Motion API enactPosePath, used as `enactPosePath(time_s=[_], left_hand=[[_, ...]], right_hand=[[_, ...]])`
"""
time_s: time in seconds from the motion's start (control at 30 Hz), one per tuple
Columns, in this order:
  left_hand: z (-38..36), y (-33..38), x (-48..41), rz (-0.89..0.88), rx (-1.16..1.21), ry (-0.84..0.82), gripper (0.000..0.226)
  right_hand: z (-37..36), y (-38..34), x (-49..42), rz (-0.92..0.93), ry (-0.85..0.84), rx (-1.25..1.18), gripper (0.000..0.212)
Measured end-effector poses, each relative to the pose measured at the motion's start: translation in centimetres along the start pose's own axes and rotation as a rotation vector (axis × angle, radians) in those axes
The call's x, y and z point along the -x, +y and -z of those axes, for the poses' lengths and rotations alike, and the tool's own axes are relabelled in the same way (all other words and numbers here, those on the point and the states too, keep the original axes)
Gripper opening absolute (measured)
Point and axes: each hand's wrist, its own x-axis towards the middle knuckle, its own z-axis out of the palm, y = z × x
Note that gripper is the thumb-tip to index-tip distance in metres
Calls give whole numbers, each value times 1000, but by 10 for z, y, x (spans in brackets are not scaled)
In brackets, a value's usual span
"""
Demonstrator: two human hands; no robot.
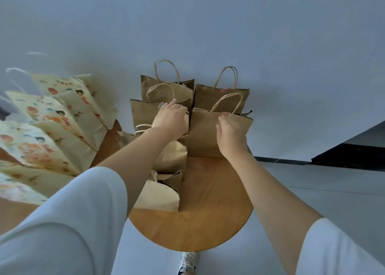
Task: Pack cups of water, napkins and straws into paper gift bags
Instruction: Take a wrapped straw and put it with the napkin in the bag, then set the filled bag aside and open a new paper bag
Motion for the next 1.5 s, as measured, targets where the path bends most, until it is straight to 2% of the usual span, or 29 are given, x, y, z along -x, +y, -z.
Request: enactPosePath(time_s=[0.3,0.53,0.7,0.87,1.03,1.27,1.5], left_hand=[[92,-101,178,34,9,115,43],[137,-244,340,294,-102,178,42],[149,-328,417,469,-55,250,46],[177,-412,468,623,-31,338,49],[207,-508,501,730,-10,453,49],[282,-656,531,854,-42,518,44],[321,-790,550,903,-26,561,39]], right_hand=[[24,-200,82,253,-145,5,47],[-6,-384,141,500,-293,64,57],[-34,-498,163,645,-342,54,57],[-59,-593,166,752,-342,12,56],[-103,-704,165,810,-337,-202,53],[-153,-882,154,1070,-308,-321,48],[-196,-1014,125,1047,-360,-248,47]])
